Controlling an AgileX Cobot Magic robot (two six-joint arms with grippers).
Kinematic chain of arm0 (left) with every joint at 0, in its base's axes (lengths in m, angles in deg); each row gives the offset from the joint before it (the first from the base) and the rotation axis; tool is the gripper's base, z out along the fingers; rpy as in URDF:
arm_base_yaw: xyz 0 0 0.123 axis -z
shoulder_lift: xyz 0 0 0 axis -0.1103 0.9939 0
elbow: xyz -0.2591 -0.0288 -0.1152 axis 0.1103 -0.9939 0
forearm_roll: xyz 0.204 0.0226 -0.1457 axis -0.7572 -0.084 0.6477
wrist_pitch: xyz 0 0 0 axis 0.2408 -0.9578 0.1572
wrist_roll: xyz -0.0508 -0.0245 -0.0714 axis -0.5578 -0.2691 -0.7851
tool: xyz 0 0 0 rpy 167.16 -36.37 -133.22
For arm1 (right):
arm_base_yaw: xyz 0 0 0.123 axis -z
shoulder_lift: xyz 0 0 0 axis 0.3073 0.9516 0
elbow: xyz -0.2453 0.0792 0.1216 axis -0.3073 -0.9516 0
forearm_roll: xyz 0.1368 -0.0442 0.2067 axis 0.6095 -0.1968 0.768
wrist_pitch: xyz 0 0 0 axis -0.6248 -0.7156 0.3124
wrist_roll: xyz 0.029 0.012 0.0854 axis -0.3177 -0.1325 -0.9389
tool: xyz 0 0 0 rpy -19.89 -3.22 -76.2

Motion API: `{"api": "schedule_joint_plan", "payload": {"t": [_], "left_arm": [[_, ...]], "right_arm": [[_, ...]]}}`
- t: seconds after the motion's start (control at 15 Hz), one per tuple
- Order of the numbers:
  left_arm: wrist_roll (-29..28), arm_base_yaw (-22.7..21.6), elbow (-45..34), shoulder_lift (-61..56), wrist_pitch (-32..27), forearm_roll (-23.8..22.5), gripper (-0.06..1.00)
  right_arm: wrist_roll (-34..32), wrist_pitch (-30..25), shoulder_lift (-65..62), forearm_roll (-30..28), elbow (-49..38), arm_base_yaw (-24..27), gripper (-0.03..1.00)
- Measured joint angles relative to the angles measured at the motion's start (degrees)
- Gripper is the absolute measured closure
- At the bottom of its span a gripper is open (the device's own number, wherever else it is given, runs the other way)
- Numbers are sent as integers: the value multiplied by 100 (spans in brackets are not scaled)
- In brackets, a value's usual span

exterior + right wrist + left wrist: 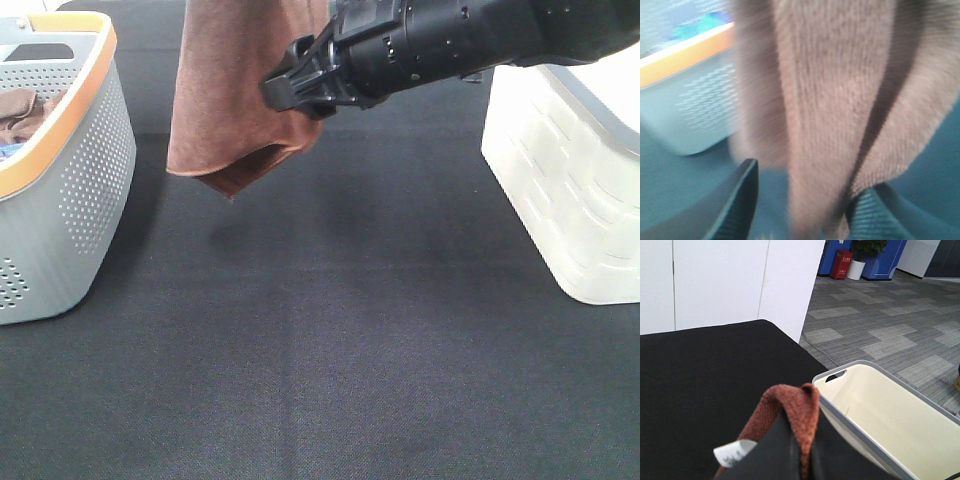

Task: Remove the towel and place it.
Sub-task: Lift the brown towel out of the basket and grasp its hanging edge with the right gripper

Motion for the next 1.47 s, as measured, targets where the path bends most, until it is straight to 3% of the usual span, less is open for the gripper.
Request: {"api": "schedule_joint_plan", "payload": {"t": [0.27, 0.6, 0.8, 0.93, 1.13, 1.47], "left_arm": [[0, 0, 0, 0, 17, 0, 94], [0, 0, 0, 0, 92, 0, 94], [80, 0, 0, 0, 189, 0, 94], [132, 0, 0, 0, 332, 0, 94], [138, 0, 0, 0, 344, 0, 94], [138, 0, 0, 0, 292, 63, 94]], "right_arm": [[-149, -372, 0, 0, 0, 0, 46], [-298, -390, 0, 0, 0, 0, 51], [-527, -424, 0, -126, -6, 0, 37], [-928, -550, -138, -521, -103, 0, 31], [-1690, -882, -361, -1066, -235, 0, 30], [-1805, -951, -384, -1071, -235, 0, 30]]}}
